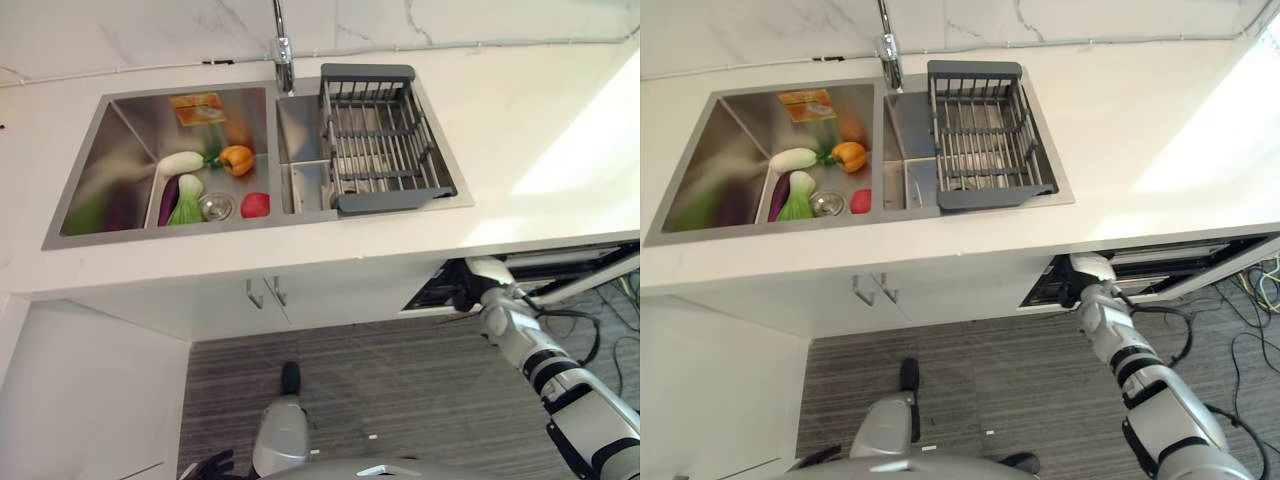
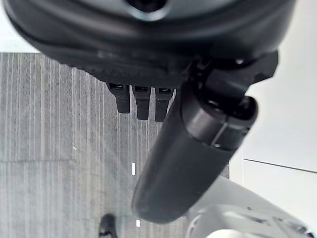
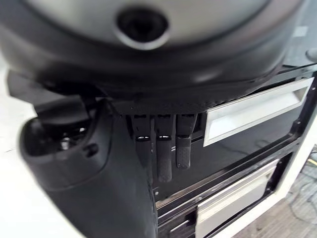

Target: Place the dishes in the dishwasher.

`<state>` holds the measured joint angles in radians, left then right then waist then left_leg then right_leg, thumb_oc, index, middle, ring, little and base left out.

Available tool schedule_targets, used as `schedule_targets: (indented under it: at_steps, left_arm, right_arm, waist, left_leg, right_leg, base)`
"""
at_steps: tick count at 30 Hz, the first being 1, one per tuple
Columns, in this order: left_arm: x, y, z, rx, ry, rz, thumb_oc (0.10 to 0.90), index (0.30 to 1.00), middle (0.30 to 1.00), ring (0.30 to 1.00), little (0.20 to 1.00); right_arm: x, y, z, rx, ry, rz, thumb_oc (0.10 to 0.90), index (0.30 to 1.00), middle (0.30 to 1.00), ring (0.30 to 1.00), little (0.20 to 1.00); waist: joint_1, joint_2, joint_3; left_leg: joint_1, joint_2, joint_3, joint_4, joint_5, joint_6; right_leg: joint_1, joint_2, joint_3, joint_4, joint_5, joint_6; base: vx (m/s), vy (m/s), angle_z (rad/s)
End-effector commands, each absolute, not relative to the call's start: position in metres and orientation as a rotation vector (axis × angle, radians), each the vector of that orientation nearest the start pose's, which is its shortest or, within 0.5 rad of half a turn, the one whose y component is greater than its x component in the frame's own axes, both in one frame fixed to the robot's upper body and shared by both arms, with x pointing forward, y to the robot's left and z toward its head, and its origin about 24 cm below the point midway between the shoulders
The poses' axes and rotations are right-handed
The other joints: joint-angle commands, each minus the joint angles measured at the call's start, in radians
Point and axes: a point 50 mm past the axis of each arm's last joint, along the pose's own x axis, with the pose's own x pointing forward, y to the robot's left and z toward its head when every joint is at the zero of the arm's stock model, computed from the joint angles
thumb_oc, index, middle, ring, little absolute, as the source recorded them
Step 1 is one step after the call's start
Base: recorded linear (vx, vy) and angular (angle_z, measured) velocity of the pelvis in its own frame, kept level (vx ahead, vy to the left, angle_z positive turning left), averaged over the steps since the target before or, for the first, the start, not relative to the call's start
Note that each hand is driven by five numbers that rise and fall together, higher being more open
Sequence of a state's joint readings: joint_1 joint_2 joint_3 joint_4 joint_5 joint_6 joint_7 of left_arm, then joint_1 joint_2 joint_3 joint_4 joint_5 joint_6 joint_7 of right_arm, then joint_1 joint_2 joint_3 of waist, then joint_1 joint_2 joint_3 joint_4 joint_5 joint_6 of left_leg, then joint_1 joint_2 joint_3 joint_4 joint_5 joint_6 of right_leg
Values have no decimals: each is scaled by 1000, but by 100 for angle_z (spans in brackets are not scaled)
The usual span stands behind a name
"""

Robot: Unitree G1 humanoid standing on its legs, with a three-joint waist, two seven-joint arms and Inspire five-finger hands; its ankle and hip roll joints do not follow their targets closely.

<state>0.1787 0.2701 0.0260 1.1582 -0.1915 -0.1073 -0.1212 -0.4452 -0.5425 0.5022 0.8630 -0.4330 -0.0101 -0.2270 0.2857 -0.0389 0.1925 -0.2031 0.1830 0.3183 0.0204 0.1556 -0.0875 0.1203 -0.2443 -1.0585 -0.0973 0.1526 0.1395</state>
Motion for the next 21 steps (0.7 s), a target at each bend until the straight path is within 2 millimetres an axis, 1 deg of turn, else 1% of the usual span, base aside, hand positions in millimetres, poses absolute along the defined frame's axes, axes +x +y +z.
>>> schedule_targets:
  at_steps: [1, 2, 3, 4, 5, 6, 7, 8, 9, 10, 11, 12, 13, 14, 15, 16, 17, 18, 19, 20, 21]
  left_arm:
    - [25, 265, -157, 19, 1231, 197, 800, 900, 900, 900, 900]
    - [28, 266, -157, 15, 1225, 206, 800, 900, 900, 900, 900]
    - [31, 265, -157, 2, 1217, 217, 800, 900, 900, 900, 900]
    - [30, 265, -157, 3, 1223, 214, 800, 900, 900, 900, 900]
    - [29, 263, -158, 10, 1230, 203, 800, 900, 900, 900, 900]
    - [31, 261, -159, 12, 1226, 195, 800, 900, 900, 900, 900]
    - [39, 258, -159, 34, 1214, 175, 800, 900, 900, 900, 900]
    - [39, 259, -159, 36, 1215, 174, 800, 900, 900, 900, 900]
    - [44, 257, -159, 66, 1213, 157, 800, 900, 900, 900, 900]
    - [44, 257, -159, 67, 1213, 157, 800, 900, 900, 900, 900]
    - [48, 257, -159, 74, 1212, 156, 800, 900, 900, 900, 900]
    - [53, 257, -160, 87, 1223, 150, 800, 900, 900, 900, 900]
    - [52, 254, -161, 97, 1244, 127, 800, 900, 900, 900, 900]
    - [52, 254, -161, 98, 1244, 126, 800, 900, 900, 900, 900]
    - [54, 250, -162, 113, 1249, 97, 800, 900, 900, 900, 900]
    - [58, 247, -163, 133, 1244, 70, 800, 900, 900, 900, 900]
    - [68, 244, -162, 184, 1231, 20, 800, 900, 900, 900, 900]
    - [66, 244, -164, 248, 1275, -19, 800, 900, 900, 900, 900]
    - [66, 244, -164, 248, 1275, -19, 800, 900, 900, 900, 900]
    - [62, 241, -165, 259, 1298, -41, 800, 900, 900, 900, 900]
    - [57, 238, -167, 263, 1318, -68, 800, 900, 900, 900, 900]
  right_arm:
    - [327, -210, 25, -1208, 58, 156, 800, 900, 900, 900, 900]
    - [313, -213, 5, -1169, 131, 169, 800, 900, 900, 900, 900]
    - [299, -217, -13, -1133, 208, 176, 800, 900, 900, 900, 900]
    - [284, -223, -31, -1103, 291, 179, 800, 900, 900, 900, 900]
    - [265, -230, -52, -1063, 398, 178, 800, 900, 900, 900, 900]
    - [247, -235, -68, -1021, 491, 171, 800, 900, 900, 900, 900]
    - [213, -248, -95, -934, 668, 129, 800, 900, 900, 900, 900]
    - [213, -248, -96, -932, 669, 128, 800, 900, 900, 900, 900]
    - [183, -255, -114, -834, 802, 72, 800, 900, 900, 900, 900]
    - [183, -255, -114, -833, 802, 72, 800, 900, 900, 900, 900]
    - [167, -257, -123, -785, 863, 46, 800, 900, 900, 900, 900]
    - [139, -258, -136, -735, 976, 48, 800, 900, 900, 900, 900]
    - [125, -258, -142, -712, 1033, 44, 800, 900, 900, 900, 900]
    - [125, -258, -142, -712, 1033, 44, 800, 900, 900, 900, 900]
    - [118, -259, -145, -696, 1067, 45, 800, 900, 900, 900, 900]
    - [116, -262, -145, -689, 1084, 37, 800, 900, 900, 900, 900]
    - [111, -263, -147, -675, 1116, 28, 800, 900, 900, 900, 900]
    - [95, -260, -153, -658, 1186, 51, 800, 900, 900, 900, 900]
    - [95, -259, -153, -658, 1186, 51, 800, 900, 900, 900, 900]
    - [92, -258, -155, -654, 1204, 65, 800, 900, 900, 900, 900]
    - [87, -255, -157, -645, 1223, 88, 800, 900, 900, 900, 900]
  waist:
    - [35, 5, -91]
    - [22, -1, -91]
    - [7, -1, -92]
    - [-7, -4, -95]
    - [-32, -2, -99]
    - [-52, 2, -97]
    - [-101, 15, -88]
    - [-97, 13, -87]
    - [-144, 22, -82]
    - [-138, 20, -83]
    - [-164, 28, -82]
    - [-182, 30, -80]
    - [-202, 38, -82]
    - [-202, 39, -85]
    - [-221, 40, -85]
    - [-233, 42, -82]
    - [-247, 42, -79]
    - [-252, 28, -96]
    - [-253, 28, -95]
    - [-254, 26, -107]
    - [-254, 25, -120]
  left_leg:
    - [29, -64, 90, -94, -18, 39]
    - [44, -73, 88, -95, -31, 46]
    - [62, -81, 85, -96, -49, 55]
    - [86, -97, 87, -98, -69, 68]
    - [116, -120, 82, -101, -93, 82]
    - [144, -137, 74, -103, -113, 98]
    - [186, -165, 49, -107, -134, 119]
    - [188, -168, 51, -106, -136, 121]
    - [222, -179, 26, -108, -156, 135]
    - [222, -180, 31, -108, -158, 136]
    - [225, -172, 14, -108, -156, 130]
    - [223, -176, -28, -107, -149, 119]
    - [224, -177, -57, -106, -148, 114]
    - [222, -175, -58, -106, -149, 113]
    - [226, -179, -75, -106, -151, 108]
    - [234, -177, -88, -105, -153, 104]
    - [226, -178, -105, -100, -137, 104]
    - [235, -179, -114, -95, -143, 97]
    - [236, -179, -115, -95, -143, 97]
    - [237, -175, -108, -97, -143, 90]
    - [243, -169, -99, -98, -144, 84]
  right_leg:
    - [65, -54, 110, 145, -142, 27]
    - [66, -68, 114, 175, -143, 32]
    - [63, -83, 125, 216, -142, 34]
    - [60, -113, 132, 266, -136, 45]
    - [47, -152, 154, 342, -106, 69]
    - [28, -185, 190, 416, -94, 77]
    - [-9, -216, 284, 547, -64, 88]
    - [-14, -223, 290, 558, -67, 89]
    - [-79, -200, 415, 648, -79, 85]
    - [-88, -204, 424, 656, -82, 85]
    - [-139, -149, 500, 664, -155, 53]
    - [-158, -82, 564, 566, -229, 31]
    - [-185, -52, 606, 514, -239, 16]
    - [-184, -49, 605, 511, -239, 14]
    - [-204, -36, 655, 445, -223, 11]
    - [-217, -20, 695, 389, -202, 12]
    - [-222, 5, 726, 321, -170, 11]
    - [-159, 13, 694, 234, -162, 18]
    - [-156, 13, 692, 232, -162, 19]
    - [-129, 20, 675, 196, -155, 25]
    - [-104, 31, 677, 163, -149, 23]
  base:
    - [68, 127, 7]
    - [55, 128, 5]
    - [90, 213, 6]
    - [128, 268, 20]
    - [142, 318, 36]
    - [169, 407, 44]
    - [107, 297, 22]
    - [96, 291, 27]
    - [30, 113, 20]
    - [27, 111, 20]
    - [-17, -50, 2]
    - [-9, -95, 1]
    - [0, -105, 13]
    - [15, -80, 34]
    - [31, -60, 68]
    - [-13, -110, 71]
    - [51, -158, 69]
    - [30, -135, 42]
    - [105, -139, 65]
    - [84, -104, 71]
    - [170, -184, 76]
